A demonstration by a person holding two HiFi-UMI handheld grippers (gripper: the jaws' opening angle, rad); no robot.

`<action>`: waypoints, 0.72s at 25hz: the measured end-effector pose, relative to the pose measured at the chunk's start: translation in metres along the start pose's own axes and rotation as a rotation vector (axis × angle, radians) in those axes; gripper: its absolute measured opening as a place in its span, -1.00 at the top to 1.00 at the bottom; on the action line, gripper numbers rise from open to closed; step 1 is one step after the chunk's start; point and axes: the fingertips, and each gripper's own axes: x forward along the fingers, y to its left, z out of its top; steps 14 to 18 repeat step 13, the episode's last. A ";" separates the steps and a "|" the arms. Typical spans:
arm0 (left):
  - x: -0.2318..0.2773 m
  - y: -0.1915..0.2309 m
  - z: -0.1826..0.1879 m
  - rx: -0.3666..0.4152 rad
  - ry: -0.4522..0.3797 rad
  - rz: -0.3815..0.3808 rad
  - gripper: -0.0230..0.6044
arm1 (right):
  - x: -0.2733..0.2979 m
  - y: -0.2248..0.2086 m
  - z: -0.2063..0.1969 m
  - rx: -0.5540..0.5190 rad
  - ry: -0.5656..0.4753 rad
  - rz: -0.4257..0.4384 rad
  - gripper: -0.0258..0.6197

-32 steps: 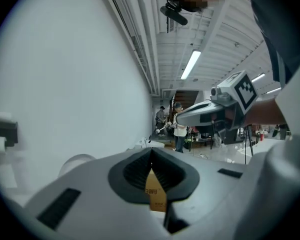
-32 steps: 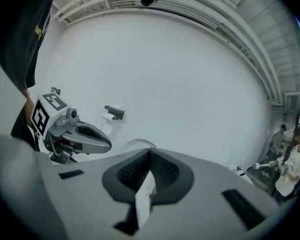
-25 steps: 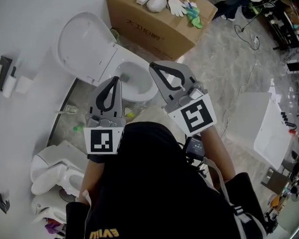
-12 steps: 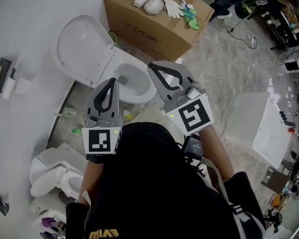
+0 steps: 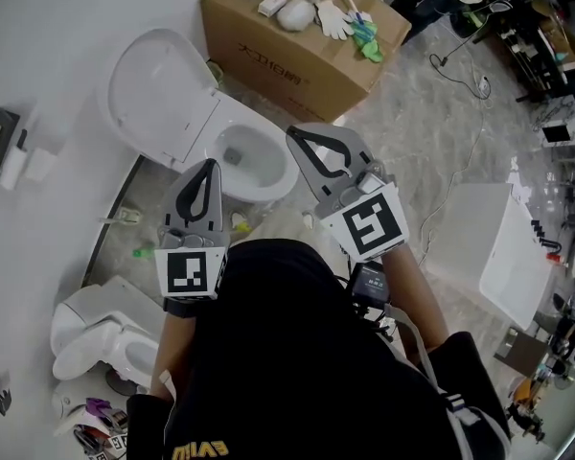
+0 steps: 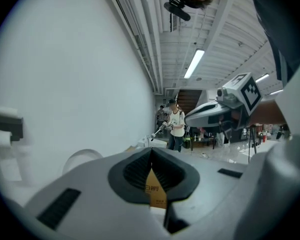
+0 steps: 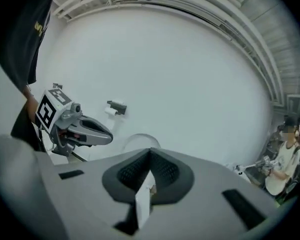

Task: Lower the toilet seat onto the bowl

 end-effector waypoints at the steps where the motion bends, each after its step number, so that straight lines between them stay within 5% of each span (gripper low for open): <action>1: -0.003 0.007 -0.011 0.004 0.022 0.012 0.89 | 0.000 0.000 -0.002 -0.004 0.005 0.000 0.94; 8: -0.048 0.081 -0.089 -0.042 0.204 0.173 0.89 | -0.002 -0.003 -0.022 0.033 0.062 -0.005 0.94; 13: -0.085 0.136 -0.193 -0.111 0.384 0.324 0.89 | -0.006 -0.008 -0.036 0.038 0.116 -0.020 0.94; 18: -0.085 0.136 -0.193 -0.111 0.384 0.324 0.89 | -0.006 -0.008 -0.036 0.038 0.116 -0.020 0.94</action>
